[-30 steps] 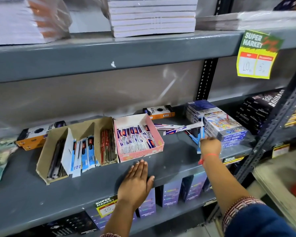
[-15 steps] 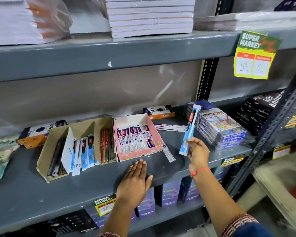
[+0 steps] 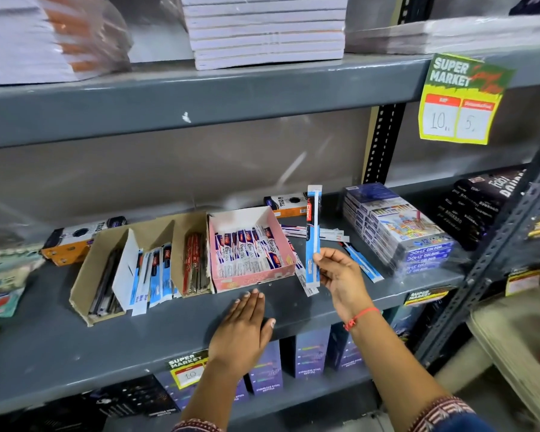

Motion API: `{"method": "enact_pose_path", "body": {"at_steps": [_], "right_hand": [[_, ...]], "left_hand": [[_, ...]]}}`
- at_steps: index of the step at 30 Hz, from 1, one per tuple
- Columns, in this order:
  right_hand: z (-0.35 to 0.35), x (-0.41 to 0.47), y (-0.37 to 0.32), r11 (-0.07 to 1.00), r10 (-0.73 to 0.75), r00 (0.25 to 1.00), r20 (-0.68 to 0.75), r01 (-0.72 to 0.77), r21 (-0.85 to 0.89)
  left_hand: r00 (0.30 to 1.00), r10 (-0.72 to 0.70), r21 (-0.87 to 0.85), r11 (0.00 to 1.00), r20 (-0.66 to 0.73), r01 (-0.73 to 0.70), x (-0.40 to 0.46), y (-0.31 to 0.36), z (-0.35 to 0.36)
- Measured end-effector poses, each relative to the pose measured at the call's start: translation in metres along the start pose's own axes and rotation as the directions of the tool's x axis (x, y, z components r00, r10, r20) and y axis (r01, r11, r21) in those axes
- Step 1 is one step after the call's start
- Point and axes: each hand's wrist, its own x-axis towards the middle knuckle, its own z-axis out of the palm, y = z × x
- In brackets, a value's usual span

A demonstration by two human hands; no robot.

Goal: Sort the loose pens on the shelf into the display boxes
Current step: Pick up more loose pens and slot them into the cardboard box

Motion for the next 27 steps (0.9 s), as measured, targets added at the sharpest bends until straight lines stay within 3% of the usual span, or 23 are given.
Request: {"method": "enact_pose_path", "body": {"at_steps": [12,19,24,27], "right_hand": [[0.017,-0.003,-0.001,0.998,0.018,0.996,0.084,-0.014,-0.056],[0.099,-0.014,0.021,0.967,0.082,0.973,0.216,-0.025,-0.255],[0.170,-0.030,0.059,0.856,0.038,0.975,0.218,0.081,-0.510],[0.208,-0.037,0.087,0.683,0.002,0.983,0.185,0.134,-0.718]], "left_hand": [[0.998,-0.017,-0.034,0.999,0.059,0.019,-0.006,-0.004,-0.011],[0.993,-0.116,0.031,0.993,0.034,0.115,-0.057,-0.076,-0.019],[0.982,-0.172,0.022,0.984,-0.073,0.174,-0.087,-0.127,-0.033],[0.984,-0.174,0.007,0.985,-0.040,0.175,-0.103,-0.156,-0.034]]}}
